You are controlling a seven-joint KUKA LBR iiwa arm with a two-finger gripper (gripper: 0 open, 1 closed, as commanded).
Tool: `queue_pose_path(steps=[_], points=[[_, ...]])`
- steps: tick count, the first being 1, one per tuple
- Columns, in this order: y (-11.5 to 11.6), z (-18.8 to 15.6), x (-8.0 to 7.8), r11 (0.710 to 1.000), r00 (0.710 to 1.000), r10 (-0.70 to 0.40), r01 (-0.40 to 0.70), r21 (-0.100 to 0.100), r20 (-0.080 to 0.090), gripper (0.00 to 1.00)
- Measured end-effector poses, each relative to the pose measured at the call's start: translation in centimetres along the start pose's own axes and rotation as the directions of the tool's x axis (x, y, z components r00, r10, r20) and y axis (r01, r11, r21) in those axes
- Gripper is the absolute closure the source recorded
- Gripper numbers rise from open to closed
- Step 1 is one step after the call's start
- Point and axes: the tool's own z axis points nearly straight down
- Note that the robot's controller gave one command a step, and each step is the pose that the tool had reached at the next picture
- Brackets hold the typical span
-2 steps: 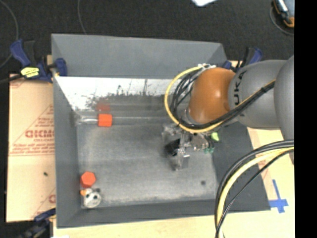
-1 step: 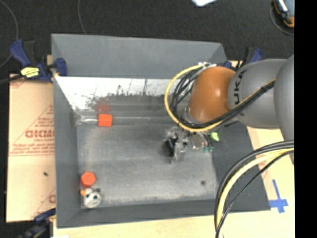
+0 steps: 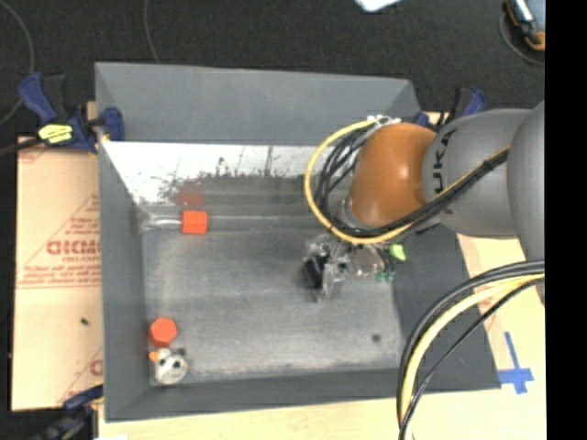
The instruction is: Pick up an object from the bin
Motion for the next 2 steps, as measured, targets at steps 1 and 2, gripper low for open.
queue_pose_path(steps=[1,2], points=[[0.0,-0.2,0.1,1.000,1.000,0.000,0.000,0.000,0.000,1.00],[0.0,-1.3,0.3,1.000,1.000,0.000,0.000,-0.001,-0.006,1.00]])
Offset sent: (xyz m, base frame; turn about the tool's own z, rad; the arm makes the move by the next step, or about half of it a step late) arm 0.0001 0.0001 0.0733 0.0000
